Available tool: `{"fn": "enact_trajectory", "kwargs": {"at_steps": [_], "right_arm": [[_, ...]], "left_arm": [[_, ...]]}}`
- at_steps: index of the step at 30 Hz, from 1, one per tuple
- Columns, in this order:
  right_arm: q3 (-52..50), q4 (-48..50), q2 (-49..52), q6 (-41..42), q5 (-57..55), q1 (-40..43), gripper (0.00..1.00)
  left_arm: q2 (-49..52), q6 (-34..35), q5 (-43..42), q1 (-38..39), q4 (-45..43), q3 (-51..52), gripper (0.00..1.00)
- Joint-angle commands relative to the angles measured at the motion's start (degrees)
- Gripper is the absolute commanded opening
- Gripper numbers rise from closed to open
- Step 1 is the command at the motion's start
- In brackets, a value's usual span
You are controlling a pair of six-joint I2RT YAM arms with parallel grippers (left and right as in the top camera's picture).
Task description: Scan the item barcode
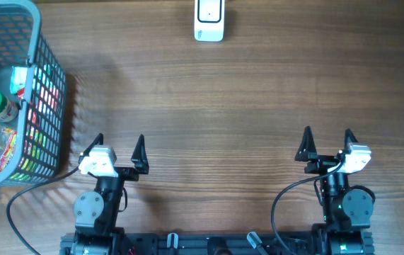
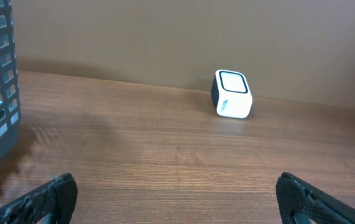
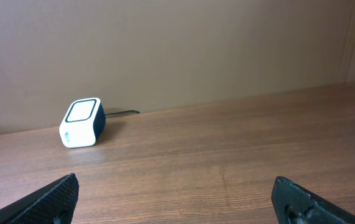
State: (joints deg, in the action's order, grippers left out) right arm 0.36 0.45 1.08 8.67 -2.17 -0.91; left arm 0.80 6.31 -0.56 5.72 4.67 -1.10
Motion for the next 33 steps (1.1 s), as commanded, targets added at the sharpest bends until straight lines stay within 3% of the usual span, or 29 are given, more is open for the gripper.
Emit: {"fn": "enact_trajectory", "kwargs": {"at_steps": [1, 30, 33], "right_arm": [[-0.07, 0.17, -0.81, -1.05, -0.31, 0.24, 1.0], [-0.07, 0.17, -0.81, -1.05, -0.31, 0.24, 1.0], [-0.07, 0.17, -0.81, -1.05, -0.31, 0.24, 1.0]], "left_arm": [[-0.42, -0.07, -0.04, 0.17, -0.42, 0.74, 1.0], [-0.42, -0.09, 0.48, 0.17, -1.25, 0.74, 1.0], [-0.39, 0.57, -6.54, 0.24, -5.38, 0.72, 1.0]]}}
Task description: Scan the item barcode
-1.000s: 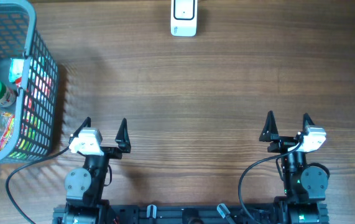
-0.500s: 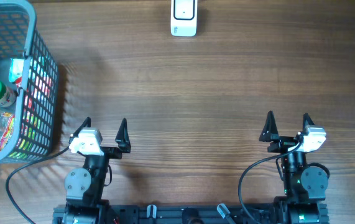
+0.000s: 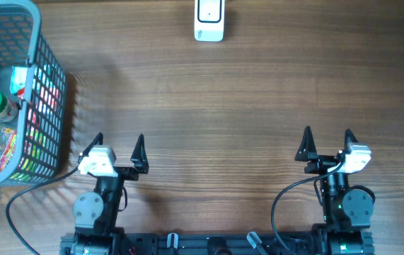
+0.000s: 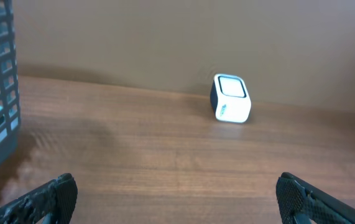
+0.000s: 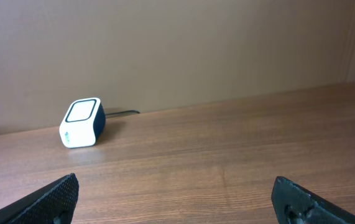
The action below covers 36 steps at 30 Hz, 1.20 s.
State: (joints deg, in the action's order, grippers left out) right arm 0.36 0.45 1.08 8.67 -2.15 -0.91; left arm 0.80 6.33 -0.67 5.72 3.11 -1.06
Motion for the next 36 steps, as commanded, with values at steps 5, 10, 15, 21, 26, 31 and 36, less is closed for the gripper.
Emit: {"fn": "enact_trajectory", "kwargs": {"at_steps": [5, 10, 15, 21, 26, 31, 36], "right_arm": [[-0.07, 0.17, -0.81, -1.03, -0.33, 0.24, 1.0], [-0.07, 0.17, -0.81, -1.05, -0.33, 0.24, 1.0], [-0.07, 0.17, -0.81, -1.05, -0.33, 0.24, 1.0], [-0.07, 0.17, -0.81, -1.07, -0.33, 0.24, 1.0], [-0.07, 0.17, -0.81, -1.05, -0.33, 0.24, 1.0], [-0.07, 0.17, -0.81, -1.05, -0.33, 0.24, 1.0], [-0.07, 0.17, -0.81, -1.07, -0.33, 0.24, 1.0]], "left_arm": [[0.63, 0.76, -14.32, 0.31, -0.02, -4.04, 1.0], [8.26, 0.74, -14.32, 0.28, 7.78, -16.0, 1.0], [22.67, 0.7, -14.38, 0.28, 15.85, -34.1, 1.0], [37.55, -0.98, -19.47, 0.28, 30.21, -52.43, 1.0], [43.74, -0.85, -18.4, -0.17, 31.98, -59.12, 1.0], [55.54, 3.13, -4.07, -4.96, 44.28, -78.25, 1.0], [72.96, 12.0, 5.77, -16.74, 61.64, -104.5, 1.0]]}}
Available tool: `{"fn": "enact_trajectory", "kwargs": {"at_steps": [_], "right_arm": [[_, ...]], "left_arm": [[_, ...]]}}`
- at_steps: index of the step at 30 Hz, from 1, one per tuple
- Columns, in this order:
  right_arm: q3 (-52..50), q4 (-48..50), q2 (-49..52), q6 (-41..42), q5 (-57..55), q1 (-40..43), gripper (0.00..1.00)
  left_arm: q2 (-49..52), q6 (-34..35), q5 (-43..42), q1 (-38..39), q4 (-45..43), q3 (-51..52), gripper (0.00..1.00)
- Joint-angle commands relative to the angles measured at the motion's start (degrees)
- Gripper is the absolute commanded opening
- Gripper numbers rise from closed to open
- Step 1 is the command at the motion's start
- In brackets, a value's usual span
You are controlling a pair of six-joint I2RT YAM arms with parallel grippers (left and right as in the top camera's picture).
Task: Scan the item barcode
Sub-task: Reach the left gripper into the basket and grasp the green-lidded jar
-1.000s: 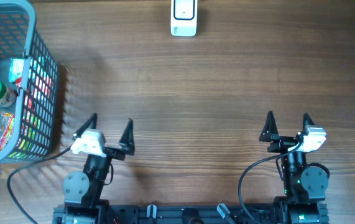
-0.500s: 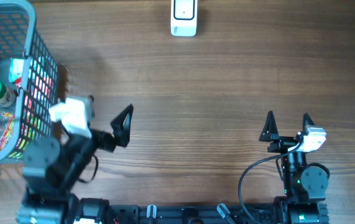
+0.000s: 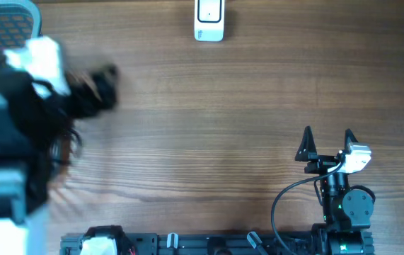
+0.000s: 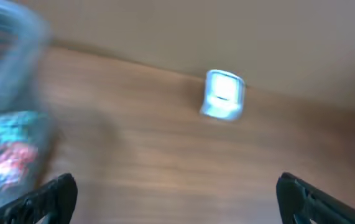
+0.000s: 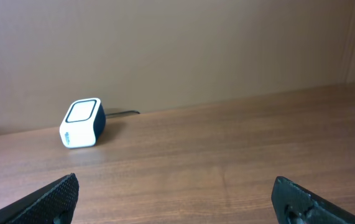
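The white barcode scanner (image 3: 209,20) stands at the table's far edge, also seen as the scanner (image 4: 224,94) and the scanner (image 5: 82,122). My left gripper (image 3: 99,88) is raised and blurred at the left, beside the grey basket (image 3: 10,10). Its fingers stand wide apart, open and holding nothing, in the left wrist view (image 4: 177,202). A colourful packet (image 4: 6,158) shows blurred inside the basket's rim (image 4: 15,25). My right gripper (image 3: 325,145) rests open at the front right, nothing between its fingertips (image 5: 177,199).
The left arm covers most of the basket in the overhead view, so its contents are hidden there. A dark cable runs from the scanner toward the back wall (image 5: 124,112). Wooden table stretches between the arms and the scanner.
My left arm has left its rest spot at the front left and is now raised by the basket, blurred. The wrist view now looks over the basket's rim. The right arm is unchanged.
Both grippers rested open at the table's front edge at the first two moments, the left wrist view shifting only slightly. Now the left gripper, still open, is up beside the basket at the left, and the right one stays at rest.
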State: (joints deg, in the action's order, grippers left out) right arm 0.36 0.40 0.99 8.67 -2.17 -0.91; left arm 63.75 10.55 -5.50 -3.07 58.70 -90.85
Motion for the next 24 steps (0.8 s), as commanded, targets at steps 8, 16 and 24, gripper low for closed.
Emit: {"fn": "enact_trajectory", "kwargs": {"at_steps": [8, 16, 24], "right_arm": [[-0.07, 0.22, -0.72, -1.05, -0.31, 0.24, 1.0], [-0.07, 0.22, -0.72, -1.05, -0.31, 0.24, 1.0], [-0.07, 0.22, -0.72, -1.05, -0.31, 0.24, 1.0]], "left_arm": [[25.88, 20.94, 9.64, -29.18, 12.11, -18.99, 1.0], [38.62, 22.97, 11.06, -36.7, 5.05, -16.76, 1.0], [49.79, 23.17, 13.09, -36.63, -0.39, -16.76, 1.0]]}}
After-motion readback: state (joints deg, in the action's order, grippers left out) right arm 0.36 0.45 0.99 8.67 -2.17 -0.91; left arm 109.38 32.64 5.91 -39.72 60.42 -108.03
